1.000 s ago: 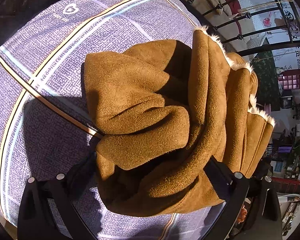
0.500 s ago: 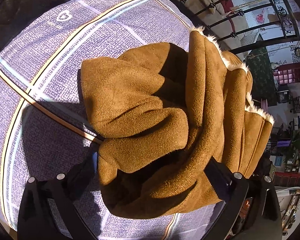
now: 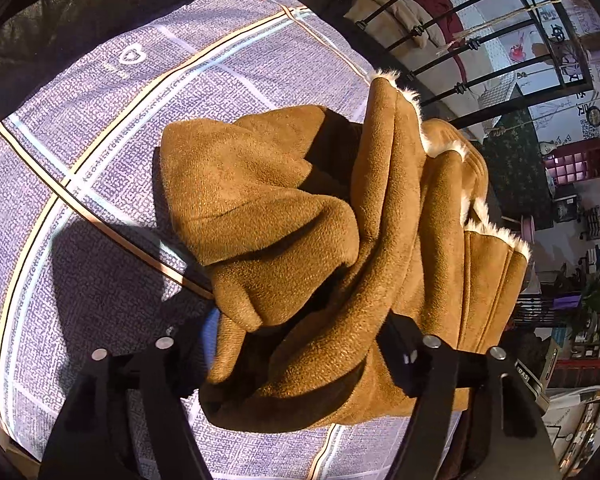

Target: Fold large clothes

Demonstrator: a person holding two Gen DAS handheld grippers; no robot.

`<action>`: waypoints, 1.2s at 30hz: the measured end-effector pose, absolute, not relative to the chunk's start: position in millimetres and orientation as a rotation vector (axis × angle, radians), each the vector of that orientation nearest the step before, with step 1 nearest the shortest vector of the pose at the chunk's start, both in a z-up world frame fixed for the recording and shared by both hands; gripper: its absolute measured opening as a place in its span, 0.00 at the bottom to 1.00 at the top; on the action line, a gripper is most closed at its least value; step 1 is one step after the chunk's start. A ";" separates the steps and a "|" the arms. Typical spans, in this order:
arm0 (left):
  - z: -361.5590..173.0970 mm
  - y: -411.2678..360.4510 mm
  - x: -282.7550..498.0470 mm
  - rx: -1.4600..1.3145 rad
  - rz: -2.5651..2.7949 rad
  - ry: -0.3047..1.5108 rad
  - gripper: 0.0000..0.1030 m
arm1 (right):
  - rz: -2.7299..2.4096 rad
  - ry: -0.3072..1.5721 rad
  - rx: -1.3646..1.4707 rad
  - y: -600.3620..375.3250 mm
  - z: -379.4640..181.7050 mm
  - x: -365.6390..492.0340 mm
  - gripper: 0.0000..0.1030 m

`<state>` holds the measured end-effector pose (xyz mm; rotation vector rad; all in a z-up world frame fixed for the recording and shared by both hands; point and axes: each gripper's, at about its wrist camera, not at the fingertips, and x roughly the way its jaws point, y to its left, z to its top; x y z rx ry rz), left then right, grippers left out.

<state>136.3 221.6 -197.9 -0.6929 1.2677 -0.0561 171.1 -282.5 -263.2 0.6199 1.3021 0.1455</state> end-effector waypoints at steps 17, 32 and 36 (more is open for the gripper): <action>-61.0 170.6 137.8 -0.543 -0.373 1.122 0.35 | 0.170 1.084 0.700 -311.5 -110.7 87.4 0.41; 82.6 -124.8 187.1 -0.316 -0.963 0.821 0.33 | -0.073 0.651 0.635 -524.4 65.8 -38.9 0.40; 69.8 -243.1 197.8 -0.274 -1.143 0.865 0.34 | -0.301 0.535 0.653 -582.0 80.8 -119.0 0.41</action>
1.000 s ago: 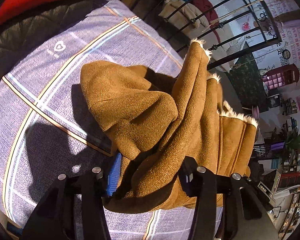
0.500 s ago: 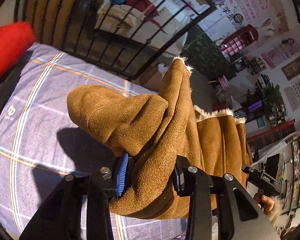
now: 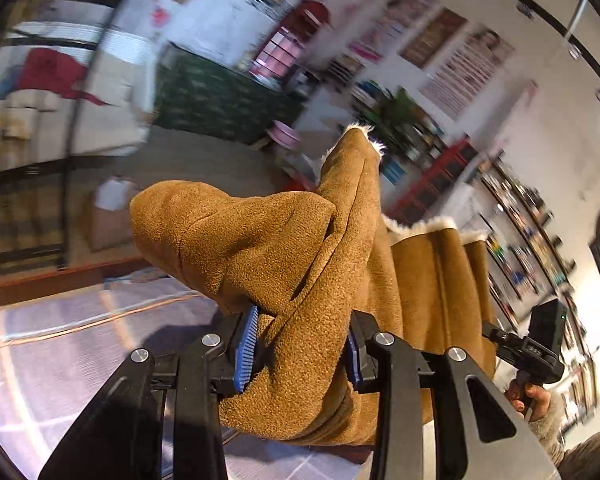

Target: Fold large clothes

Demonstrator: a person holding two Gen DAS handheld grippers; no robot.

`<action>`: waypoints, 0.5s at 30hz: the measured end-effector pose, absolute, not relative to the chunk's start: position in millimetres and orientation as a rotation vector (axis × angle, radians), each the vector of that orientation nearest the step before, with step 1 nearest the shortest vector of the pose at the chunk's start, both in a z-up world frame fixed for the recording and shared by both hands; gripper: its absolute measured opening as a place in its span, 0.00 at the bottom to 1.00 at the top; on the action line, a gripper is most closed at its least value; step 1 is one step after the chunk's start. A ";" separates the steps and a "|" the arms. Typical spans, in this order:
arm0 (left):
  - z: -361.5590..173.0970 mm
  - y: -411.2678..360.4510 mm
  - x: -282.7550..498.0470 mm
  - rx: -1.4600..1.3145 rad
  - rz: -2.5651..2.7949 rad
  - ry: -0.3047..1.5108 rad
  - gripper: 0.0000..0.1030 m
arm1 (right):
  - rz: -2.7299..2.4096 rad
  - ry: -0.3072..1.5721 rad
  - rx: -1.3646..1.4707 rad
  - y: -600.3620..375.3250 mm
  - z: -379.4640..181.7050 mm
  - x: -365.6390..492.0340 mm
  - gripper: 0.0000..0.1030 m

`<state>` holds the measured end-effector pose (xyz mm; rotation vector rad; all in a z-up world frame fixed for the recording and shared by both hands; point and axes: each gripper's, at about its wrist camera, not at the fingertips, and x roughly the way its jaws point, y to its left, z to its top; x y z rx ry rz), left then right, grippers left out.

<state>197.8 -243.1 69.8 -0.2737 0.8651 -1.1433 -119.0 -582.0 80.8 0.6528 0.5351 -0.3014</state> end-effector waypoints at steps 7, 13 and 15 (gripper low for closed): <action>-91.7 -436.1 229.4 -0.089 -1.237 1.261 0.36 | -0.621 0.574 0.966 -631.0 -38.9 -220.2 0.42; -171.5 -448.9 252.8 -0.145 -1.231 1.415 0.42 | -0.657 0.472 1.401 -641.4 -177.8 -272.7 0.46; -173.6 -451.1 249.3 -0.055 -1.229 1.371 0.46 | -0.681 0.513 1.352 -641.2 -177.3 -262.9 0.48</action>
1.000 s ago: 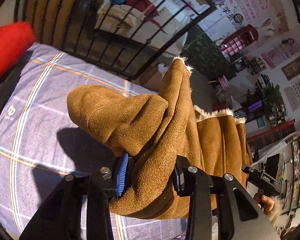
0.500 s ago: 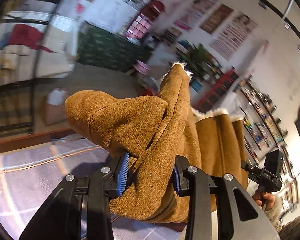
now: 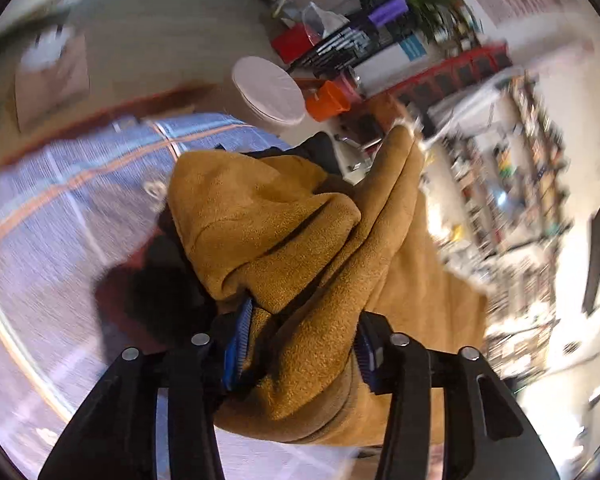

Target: Fold large clothes

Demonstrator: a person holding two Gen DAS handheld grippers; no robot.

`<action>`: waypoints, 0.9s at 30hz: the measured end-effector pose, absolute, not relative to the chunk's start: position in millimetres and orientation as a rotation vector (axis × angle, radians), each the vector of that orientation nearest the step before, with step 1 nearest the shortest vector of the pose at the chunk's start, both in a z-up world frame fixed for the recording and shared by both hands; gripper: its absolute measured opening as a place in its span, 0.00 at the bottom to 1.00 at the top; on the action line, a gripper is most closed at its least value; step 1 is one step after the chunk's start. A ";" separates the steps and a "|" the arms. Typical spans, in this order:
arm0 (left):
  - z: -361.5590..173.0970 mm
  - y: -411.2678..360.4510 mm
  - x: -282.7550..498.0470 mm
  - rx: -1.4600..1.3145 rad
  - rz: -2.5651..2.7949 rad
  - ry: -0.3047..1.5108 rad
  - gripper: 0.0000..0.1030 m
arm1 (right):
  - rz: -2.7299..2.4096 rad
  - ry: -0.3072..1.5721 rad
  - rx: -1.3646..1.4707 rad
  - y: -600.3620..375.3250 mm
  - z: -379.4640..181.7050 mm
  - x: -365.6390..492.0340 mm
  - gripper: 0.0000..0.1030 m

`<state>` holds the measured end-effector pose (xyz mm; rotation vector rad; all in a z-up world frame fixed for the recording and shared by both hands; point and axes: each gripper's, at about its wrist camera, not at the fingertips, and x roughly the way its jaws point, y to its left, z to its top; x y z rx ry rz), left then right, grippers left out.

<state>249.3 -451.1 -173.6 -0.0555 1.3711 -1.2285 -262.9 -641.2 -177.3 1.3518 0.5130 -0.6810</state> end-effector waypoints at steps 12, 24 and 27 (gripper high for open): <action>-186.6 -437.4 254.9 -0.085 -1.161 1.437 0.72 | -0.709 0.554 1.412 -658.5 -201.4 -257.1 0.59; -73.0 -418.5 230.5 0.068 -0.956 1.202 0.94 | -0.910 0.552 1.374 -649.8 -127.2 -280.4 0.83; -42.5 -419.9 207.7 0.174 -0.903 1.143 0.94 | -0.955 0.616 1.190 -642.1 -85.5 -267.7 0.83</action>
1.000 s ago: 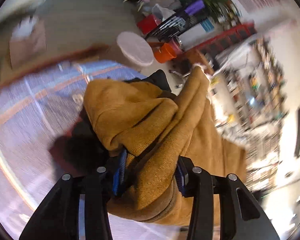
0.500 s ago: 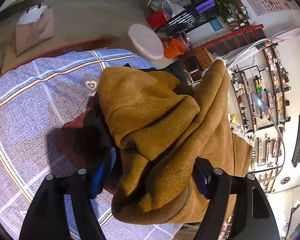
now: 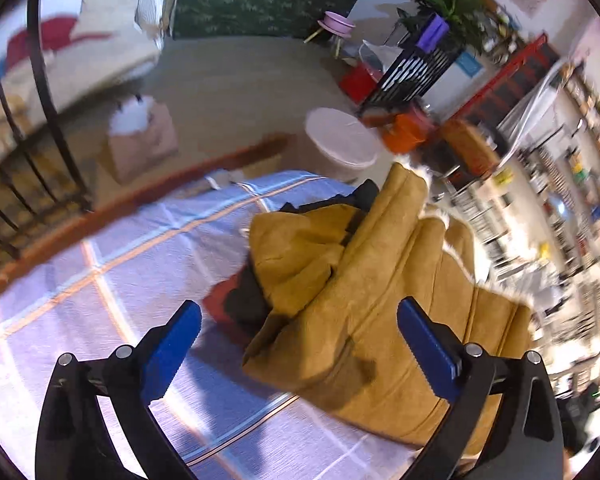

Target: Fold large clothes

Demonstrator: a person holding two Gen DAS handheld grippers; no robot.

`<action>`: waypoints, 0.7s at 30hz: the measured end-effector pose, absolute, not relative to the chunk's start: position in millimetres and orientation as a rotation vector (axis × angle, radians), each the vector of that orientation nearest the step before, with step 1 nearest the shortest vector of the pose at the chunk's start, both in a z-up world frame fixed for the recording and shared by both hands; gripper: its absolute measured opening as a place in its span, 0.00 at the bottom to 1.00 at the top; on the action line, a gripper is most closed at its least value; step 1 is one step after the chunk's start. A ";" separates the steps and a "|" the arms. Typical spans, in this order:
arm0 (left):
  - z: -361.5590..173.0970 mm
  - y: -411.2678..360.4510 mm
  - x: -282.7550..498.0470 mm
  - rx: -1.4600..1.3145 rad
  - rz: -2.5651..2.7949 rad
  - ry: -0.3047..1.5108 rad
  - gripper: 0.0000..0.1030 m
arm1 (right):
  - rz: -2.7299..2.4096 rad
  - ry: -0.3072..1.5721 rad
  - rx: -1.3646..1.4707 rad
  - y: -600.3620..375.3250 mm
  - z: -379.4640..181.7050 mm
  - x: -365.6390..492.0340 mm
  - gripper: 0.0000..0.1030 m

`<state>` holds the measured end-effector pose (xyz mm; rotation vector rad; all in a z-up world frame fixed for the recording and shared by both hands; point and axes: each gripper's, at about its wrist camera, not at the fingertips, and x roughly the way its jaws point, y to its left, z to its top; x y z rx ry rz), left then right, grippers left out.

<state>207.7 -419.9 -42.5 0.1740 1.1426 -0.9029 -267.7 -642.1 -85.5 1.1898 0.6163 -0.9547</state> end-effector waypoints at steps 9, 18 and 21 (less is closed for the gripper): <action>-3.1 -442.8 91.7 0.607 -0.944 0.816 0.94 | -0.873 0.919 0.798 -580.7 -39.9 -176.6 0.94; -9.4 -435.1 42.7 0.737 -0.919 0.854 0.94 | -0.866 0.988 0.681 -548.5 -32.7 -137.4 0.94; -13.1 -430.6 39.4 0.752 -0.937 0.870 0.94 | -0.872 1.012 0.677 -543.8 -34.0 -132.9 0.94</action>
